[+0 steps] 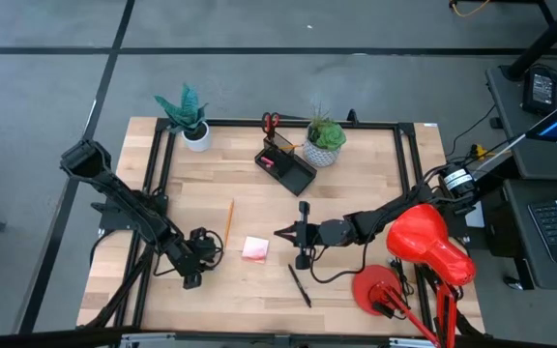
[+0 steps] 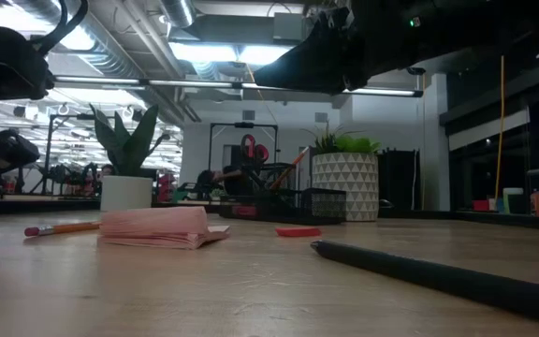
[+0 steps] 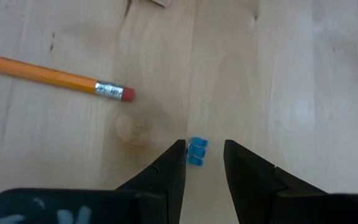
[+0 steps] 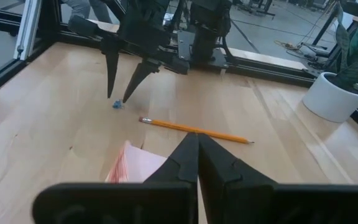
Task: Pick and place office supplies into organizer
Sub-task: Put the blue binder clip into the black desk organizer
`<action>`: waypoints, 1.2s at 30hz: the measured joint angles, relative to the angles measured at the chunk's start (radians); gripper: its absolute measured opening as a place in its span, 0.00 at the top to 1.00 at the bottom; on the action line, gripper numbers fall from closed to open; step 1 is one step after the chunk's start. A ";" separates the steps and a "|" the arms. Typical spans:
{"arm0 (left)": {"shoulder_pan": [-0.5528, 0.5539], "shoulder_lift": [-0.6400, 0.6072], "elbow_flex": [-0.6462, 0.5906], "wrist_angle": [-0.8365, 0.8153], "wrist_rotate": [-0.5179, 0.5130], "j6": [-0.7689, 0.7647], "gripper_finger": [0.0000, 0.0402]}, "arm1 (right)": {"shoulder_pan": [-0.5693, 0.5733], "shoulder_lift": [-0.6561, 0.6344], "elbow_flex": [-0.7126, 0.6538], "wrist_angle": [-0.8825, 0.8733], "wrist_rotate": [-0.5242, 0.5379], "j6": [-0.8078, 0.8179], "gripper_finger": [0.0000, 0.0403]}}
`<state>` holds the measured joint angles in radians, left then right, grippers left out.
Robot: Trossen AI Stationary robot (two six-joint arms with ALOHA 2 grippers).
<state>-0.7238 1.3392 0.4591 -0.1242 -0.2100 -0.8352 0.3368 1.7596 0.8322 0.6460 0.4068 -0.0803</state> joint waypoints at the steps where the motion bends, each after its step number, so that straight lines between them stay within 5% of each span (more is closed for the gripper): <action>1: 0.000 0.000 0.000 0.000 0.000 0.000 0.74 | 0.000 0.000 0.000 0.000 0.000 0.000 0.98; 36: 0.065 0.000 0.000 -0.014 0.079 0.011 0.75 | 0.000 -0.001 0.000 0.000 0.000 0.000 0.98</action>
<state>-0.6590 1.3392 0.4587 -0.1387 -0.1314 -0.8246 0.3367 1.7588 0.8322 0.6460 0.4068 -0.0799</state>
